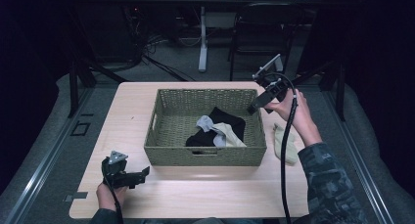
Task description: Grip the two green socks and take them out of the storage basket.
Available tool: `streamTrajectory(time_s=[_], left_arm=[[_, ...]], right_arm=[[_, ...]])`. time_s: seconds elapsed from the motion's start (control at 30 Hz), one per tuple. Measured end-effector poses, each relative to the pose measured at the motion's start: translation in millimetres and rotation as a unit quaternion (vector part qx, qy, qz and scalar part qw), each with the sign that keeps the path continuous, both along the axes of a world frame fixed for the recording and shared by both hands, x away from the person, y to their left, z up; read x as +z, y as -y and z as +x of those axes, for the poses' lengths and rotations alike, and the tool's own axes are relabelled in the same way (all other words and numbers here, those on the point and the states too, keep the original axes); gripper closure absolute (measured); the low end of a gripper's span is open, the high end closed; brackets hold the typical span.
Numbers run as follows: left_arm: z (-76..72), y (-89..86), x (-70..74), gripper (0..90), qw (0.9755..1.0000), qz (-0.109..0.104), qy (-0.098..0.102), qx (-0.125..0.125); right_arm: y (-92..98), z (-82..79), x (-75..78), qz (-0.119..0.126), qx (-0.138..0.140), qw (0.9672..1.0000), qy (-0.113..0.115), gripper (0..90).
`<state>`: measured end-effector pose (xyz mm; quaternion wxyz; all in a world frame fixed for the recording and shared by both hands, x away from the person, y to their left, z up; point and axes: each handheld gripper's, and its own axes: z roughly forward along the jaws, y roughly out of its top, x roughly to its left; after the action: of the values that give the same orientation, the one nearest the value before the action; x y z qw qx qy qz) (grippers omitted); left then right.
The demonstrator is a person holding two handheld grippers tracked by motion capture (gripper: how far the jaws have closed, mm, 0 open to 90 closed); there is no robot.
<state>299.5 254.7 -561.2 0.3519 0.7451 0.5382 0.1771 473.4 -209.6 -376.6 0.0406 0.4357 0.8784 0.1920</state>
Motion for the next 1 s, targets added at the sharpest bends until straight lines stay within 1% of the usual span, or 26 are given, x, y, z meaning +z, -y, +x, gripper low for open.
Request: streamTrajectory(time_s=[0.03,0.07,0.1,0.13,0.17,0.2,0.23,0.27,0.3,0.33,0.37,0.47,0.5,0.53,0.6,0.63,0.67,0.7,0.73,0.77,0.8,0.83,0.87,0.9,0.97,1.0], left_arm=[[-0.1,-0.1,0.2,0.3,1.0000,0.000,-0.001,0.000],[-0.1,-0.1,0.2,0.3,1.0000,0.000,-0.001,0.000],[-0.1,0.0,0.0,0.3,1.0000,-0.001,0.000,0.000],[-0.1,0.0,0.0,0.3,1.0000,-0.001,0.000,0.000],[-0.2,0.0,0.3,0.3,1.0000,0.000,-0.001,0.000],[-0.2,0.3,-0.1,0.3,1.0000,0.000,0.002,0.002],[-0.2,0.0,0.2,0.3,1.0000,0.000,-0.001,0.000],[-0.2,0.0,0.2,0.3,1.0000,0.000,-0.001,0.000],[-0.2,-0.1,0.2,0.3,1.0000,0.000,0.000,0.000],[-0.2,-0.1,0.2,0.3,1.0000,0.000,0.000,0.000],[-0.2,-0.2,0.3,0.3,1.0000,0.000,-0.001,0.000],[-0.2,-0.2,0.4,0.3,1.0000,0.000,-0.001,-0.001],[-0.3,-0.1,0.5,0.3,1.0000,0.001,-0.001,-0.001],[-0.3,-0.1,0.5,0.3,1.0000,0.001,0.000,-0.001],[-0.4,-0.6,0.8,0.3,1.0000,0.001,-0.002,-0.002],[-0.4,-0.8,0.9,0.3,1.0000,0.000,-0.002,-0.002],[-0.5,-0.9,0.9,0.3,1.0000,0.000,-0.002,-0.001],[-0.4,-0.6,0.3,0.3,1.0000,-0.003,0.002,0.000],[-0.3,-0.8,0.7,0.3,1.0000,-0.002,-0.001,-0.001],[-0.3,-0.6,0.8,0.3,1.0000,-0.001,-0.001,-0.001],[-0.3,-0.6,0.8,0.3,1.0000,-0.001,-0.001,-0.001],[-0.4,-0.7,0.9,0.3,1.0000,0.000,-0.001,-0.002],[-0.4,-0.7,0.9,0.3,1.0000,0.000,-0.001,-0.002],[-0.4,-0.8,0.9,0.3,1.0000,0.000,-0.002,-0.002],[-0.4,-0.7,0.8,0.3,1.0000,-0.001,-0.002,0.000],[-0.5,-0.6,0.9,0.3,1.0000,-0.001,-0.001,0.000]], right_arm=[[-8.1,1.5,-0.6,-0.007,0.014,0.9999,-0.005,4.1],[-8.1,1.5,-0.6,-0.007,0.014,0.9999,-0.005,4.1],[-16.4,2.9,-2.3,-0.010,0.023,0.9996,-0.010,3.5],[-16.4,2.9,-2.3,-0.010,0.023,0.9996,-0.010,3.5],[-24.6,3.8,-4.7,-0.004,0.025,0.9996,-0.010,3.1],[-24.6,3.8,-4.7,-0.004,0.025,0.9996,-0.010,3.1],[-31.7,5.2,-7.0,-0.006,0.032,0.9994,-0.011,2.9],[-31.7,5.2,-7.0,-0.006,0.032,0.9994,-0.011,2.9],[-35.0,5.8,-7.8,-0.010,0.036,0.9992,-0.013,3.0],[-42.0,6.6,-10.8,-0.009,0.039,0.9991,-0.015,3.3],[-42.0,6.6,-10.8,-0.009,0.039,0.9991,-0.015,3.3],[-51.5,8.1,-16.0,-0.010,0.051,0.9985,-0.020,6.8],[-58.7,8.4,-20.7,-0.012,0.057,0.9981,-0.023,8.7],[-58.7,8.4,-20.7,-0.012,0.057,0.9981,-0.023,8.7],[-65.3,8.9,-26.4,-0.015,0.063,0.9975,-0.028,10.2],[-71.0,9.1,-32.7,-0.014,0.063,0.9974,-0.033,11.7],[-71.0,9.1,-32.7,-0.014,0.063,0.9974,-0.033,11.7],[-73.1,9.5,-36.1,-0.014,0.064,0.9973,-0.034,12.3],[-74.9,9.9,-39.0,-0.019,0.065,0.9970,-0.038,14.2],[-77.9,10.4,-45.6,-0.019,0.063,0.9970,-0.042,15.1],[-77.9,10.4,-45.6,-0.019,0.063,0.9970,-0.042,15.1],[-79.0,11.5,-50.8,-0.023,0.065,0.9965,-0.047,18.3],[-79.0,11.5,-50.8,-0.023,0.065,0.9965,-0.047,18.3],[-79.5,11.8,-56.2,-0.025,0.062,0.9965,-0.049,21.4],[-79.9,11.9,-59.3,-0.024,0.061,0.9965,-0.051,22.5],[-81.3,12.0,-65.4,-0.031,0.063,0.9958,-0.058,29.6]])
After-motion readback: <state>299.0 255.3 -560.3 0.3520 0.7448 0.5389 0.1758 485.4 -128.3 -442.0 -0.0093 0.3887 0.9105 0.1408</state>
